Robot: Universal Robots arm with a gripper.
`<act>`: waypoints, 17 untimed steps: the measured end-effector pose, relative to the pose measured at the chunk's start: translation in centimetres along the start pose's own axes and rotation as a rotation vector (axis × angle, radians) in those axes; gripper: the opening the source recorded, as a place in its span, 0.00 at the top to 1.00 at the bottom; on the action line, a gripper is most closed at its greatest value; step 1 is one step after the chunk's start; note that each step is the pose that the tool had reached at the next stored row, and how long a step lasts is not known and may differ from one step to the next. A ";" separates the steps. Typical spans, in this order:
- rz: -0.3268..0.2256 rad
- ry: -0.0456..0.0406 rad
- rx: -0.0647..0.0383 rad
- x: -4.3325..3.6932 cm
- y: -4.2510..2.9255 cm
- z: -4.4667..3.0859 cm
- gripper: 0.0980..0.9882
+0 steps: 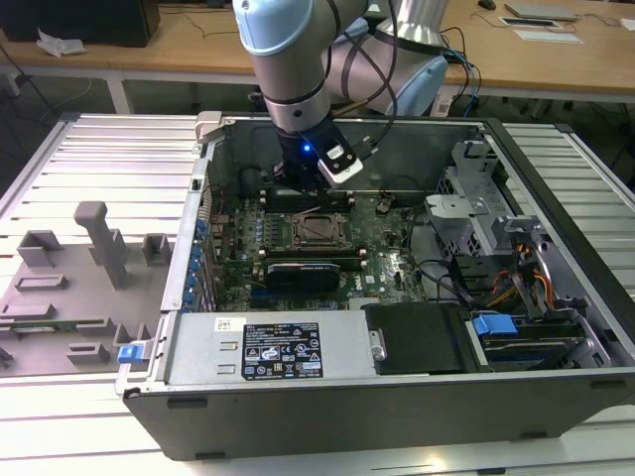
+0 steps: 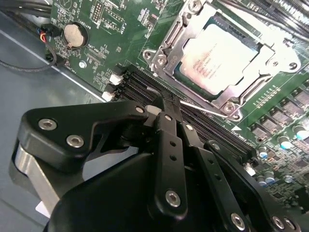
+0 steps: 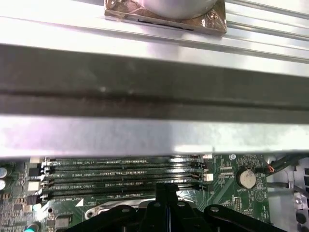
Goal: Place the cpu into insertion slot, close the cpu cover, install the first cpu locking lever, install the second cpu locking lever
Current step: 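Install the first cpu locking lever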
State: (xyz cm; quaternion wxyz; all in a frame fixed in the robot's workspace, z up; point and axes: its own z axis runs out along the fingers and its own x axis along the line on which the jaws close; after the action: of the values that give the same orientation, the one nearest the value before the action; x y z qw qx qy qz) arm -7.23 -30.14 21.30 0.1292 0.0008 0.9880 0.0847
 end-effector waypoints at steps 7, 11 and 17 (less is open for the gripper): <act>0.084 -0.0158 0.023 0.20 0.07 0.39 0.99; 0.122 -0.0225 0.033 0.35 0.17 0.45 0.99; 0.165 -0.0300 0.045 0.43 0.51 0.61 0.99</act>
State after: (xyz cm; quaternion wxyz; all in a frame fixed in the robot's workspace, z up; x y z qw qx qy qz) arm -7.50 -29.53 20.69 0.1365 0.0865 0.9842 0.0729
